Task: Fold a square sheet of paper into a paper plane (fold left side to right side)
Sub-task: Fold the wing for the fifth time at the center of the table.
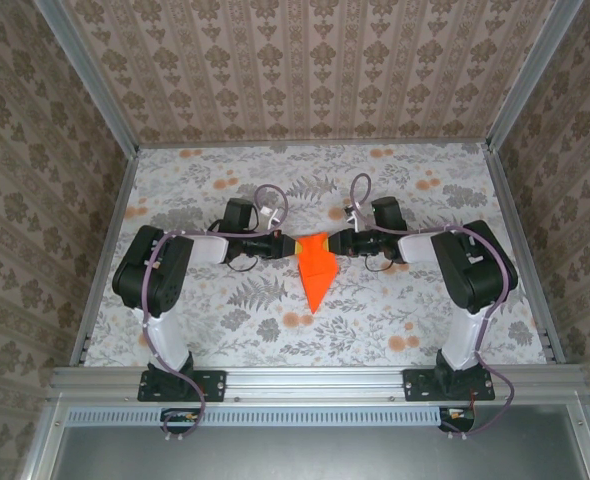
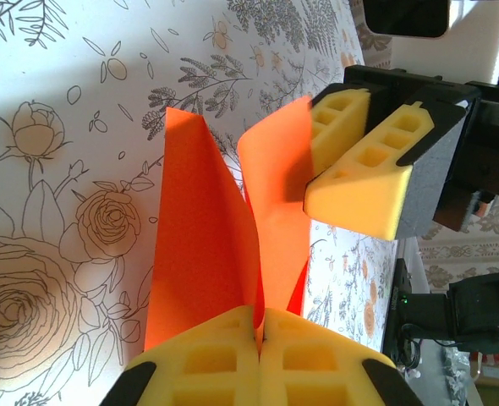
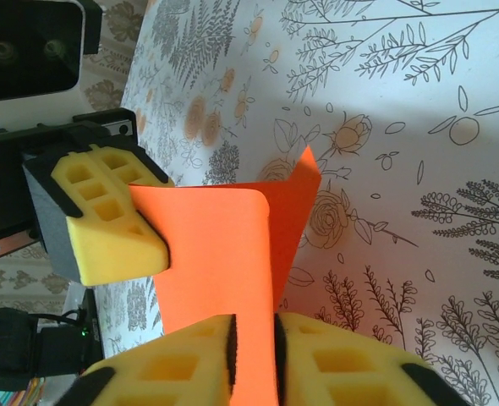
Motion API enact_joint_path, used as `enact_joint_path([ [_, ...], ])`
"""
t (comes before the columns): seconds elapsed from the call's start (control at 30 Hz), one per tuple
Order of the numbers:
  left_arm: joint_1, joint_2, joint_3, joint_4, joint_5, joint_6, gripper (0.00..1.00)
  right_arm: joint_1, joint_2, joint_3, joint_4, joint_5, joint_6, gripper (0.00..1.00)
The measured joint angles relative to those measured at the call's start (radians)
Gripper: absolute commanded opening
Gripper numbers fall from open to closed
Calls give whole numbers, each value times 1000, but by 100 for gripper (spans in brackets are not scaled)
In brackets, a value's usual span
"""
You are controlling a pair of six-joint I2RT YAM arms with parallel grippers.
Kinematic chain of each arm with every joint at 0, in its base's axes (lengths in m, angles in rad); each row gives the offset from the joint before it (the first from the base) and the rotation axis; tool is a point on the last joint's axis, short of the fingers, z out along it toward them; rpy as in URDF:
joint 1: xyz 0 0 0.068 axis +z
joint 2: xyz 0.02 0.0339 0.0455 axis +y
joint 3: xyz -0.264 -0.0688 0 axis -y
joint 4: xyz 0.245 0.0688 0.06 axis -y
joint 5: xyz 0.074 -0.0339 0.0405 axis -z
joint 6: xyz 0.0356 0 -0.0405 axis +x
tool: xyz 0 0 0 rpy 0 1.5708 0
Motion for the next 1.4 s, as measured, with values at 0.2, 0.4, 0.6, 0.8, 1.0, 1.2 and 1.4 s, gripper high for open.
enact_joint_path([
  [0.2, 0, 3, -3, -14, -3, 21, 25, -2, -18, 0, -58, 10, -9, 0],
  [0.4, 8, -31, -13, -64, -46, 57, 70, 3, -44, 0, -144, 52, -9, 0],
  [0.6, 54, -204, -26, -170, -169, 96, 86, 18, -81, 5, -216, 109, 31, 0],
  [0.8, 42, -464, -45, -312, -389, 167, 86, 60, -95, 52, -316, 183, 88, 0],
  [1.0, -95, -665, -53, -493, -590, 238, 86, 97, -95, 123, -431, 252, 155, 0],
  [1.2, -246, -747, -90, -594, -700, 245, 86, 112, -95, 190, -515, 304, 209, 0],
  [1.4, -398, -687, -97, -631, -778, 233, 86, 113, -63, 238, -555, 326, 253, 0],
])
